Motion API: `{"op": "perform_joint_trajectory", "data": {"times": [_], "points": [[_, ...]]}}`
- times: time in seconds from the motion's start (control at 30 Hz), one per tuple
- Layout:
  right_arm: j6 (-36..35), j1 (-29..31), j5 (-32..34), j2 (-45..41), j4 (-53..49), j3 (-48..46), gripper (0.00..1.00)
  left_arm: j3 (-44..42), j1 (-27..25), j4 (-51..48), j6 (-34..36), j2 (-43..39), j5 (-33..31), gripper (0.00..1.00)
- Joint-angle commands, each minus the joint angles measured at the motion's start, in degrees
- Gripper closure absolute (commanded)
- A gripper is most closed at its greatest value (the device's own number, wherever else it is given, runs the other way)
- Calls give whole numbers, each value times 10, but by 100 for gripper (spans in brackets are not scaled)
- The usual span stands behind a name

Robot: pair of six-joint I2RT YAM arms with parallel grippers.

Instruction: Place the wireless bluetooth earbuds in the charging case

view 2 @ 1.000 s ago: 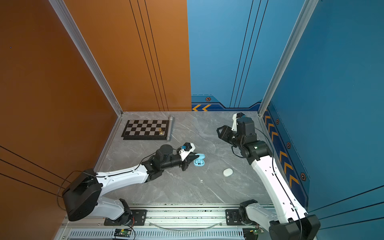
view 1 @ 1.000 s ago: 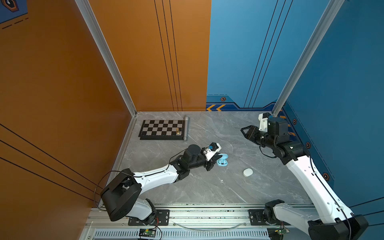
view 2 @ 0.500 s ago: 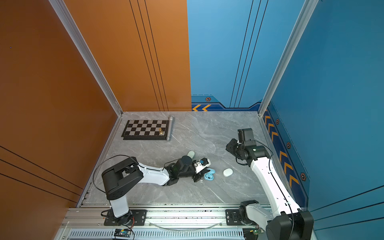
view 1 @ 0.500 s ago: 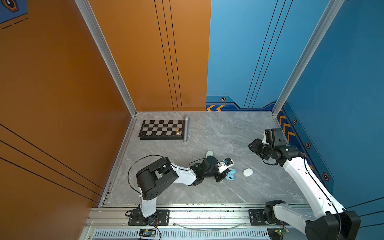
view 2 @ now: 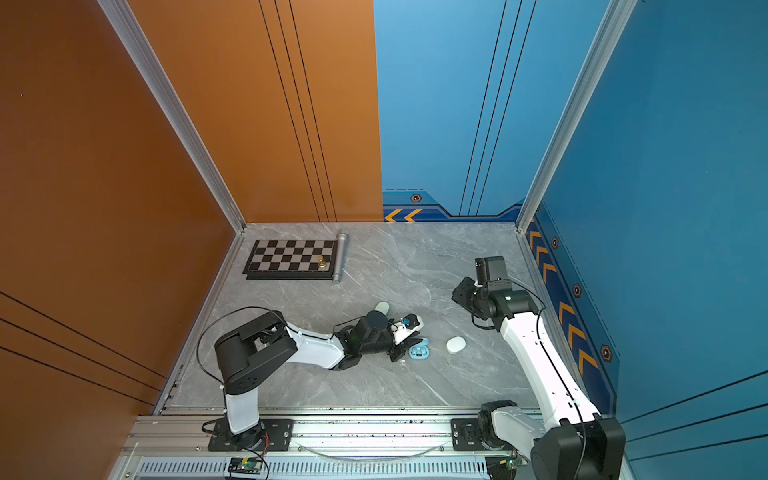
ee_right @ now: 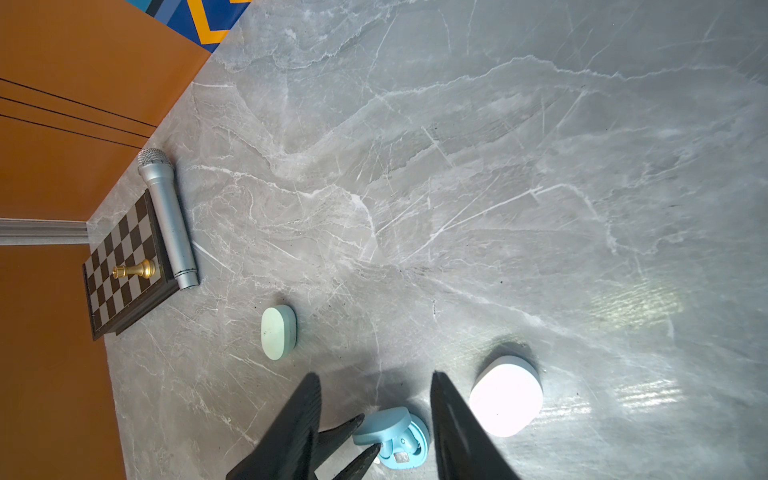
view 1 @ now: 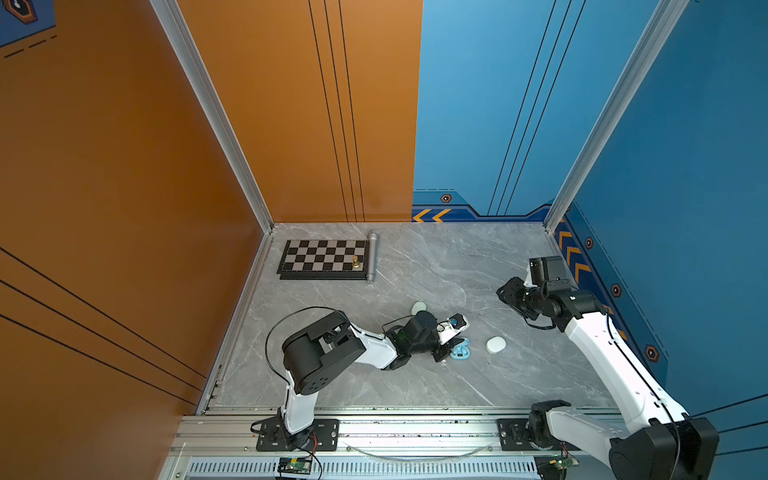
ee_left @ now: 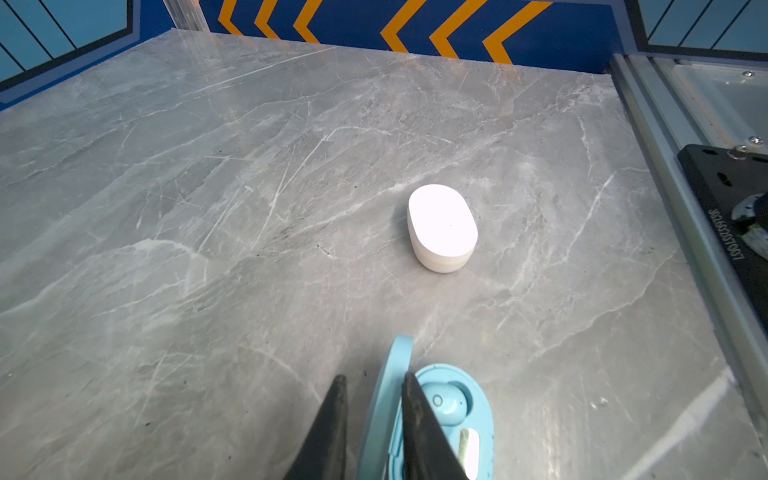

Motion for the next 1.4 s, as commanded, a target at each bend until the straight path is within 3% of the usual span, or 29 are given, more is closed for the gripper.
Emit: {"op": "perform_joint_trajectory", "data": {"times": [0.0, 0.1, 0.17, 0.37, 0.43, 0.5, 0.63, 0.83, 1.13, 1.37], "points": [[-48, 0, -15, -4, -17, -4, 53, -18, 7, 10, -17, -76, -37, 72], [-117, 16, -23, 13, -33, -6, 51, -60, 14, 6, -51, -173, -79, 64], [-158, 33, -23, 38, -46, -6, 50, -83, 25, -30, -86, -249, -104, 49], [-244, 109, 33, 135, -73, 18, 48, -55, 75, -363, -158, -454, -122, 21], [-256, 135, 46, 164, -73, 27, 48, -55, 92, -433, -161, -505, -116, 8], [-260, 160, 59, 190, -70, 34, 48, -66, 109, -477, -169, -550, -116, 2], [-260, 203, 70, 231, -64, 40, 48, -98, 137, -514, -207, -621, -128, 2], [-253, 238, 98, 231, -58, 12, 49, -126, 140, -525, -235, -671, -191, 2], [-239, 259, 99, 194, -47, -46, 49, -123, 150, -552, -261, -666, -225, 2], [-249, 249, 79, 117, -35, -24, 49, -110, 184, -576, -292, -646, -249, 2]]}}
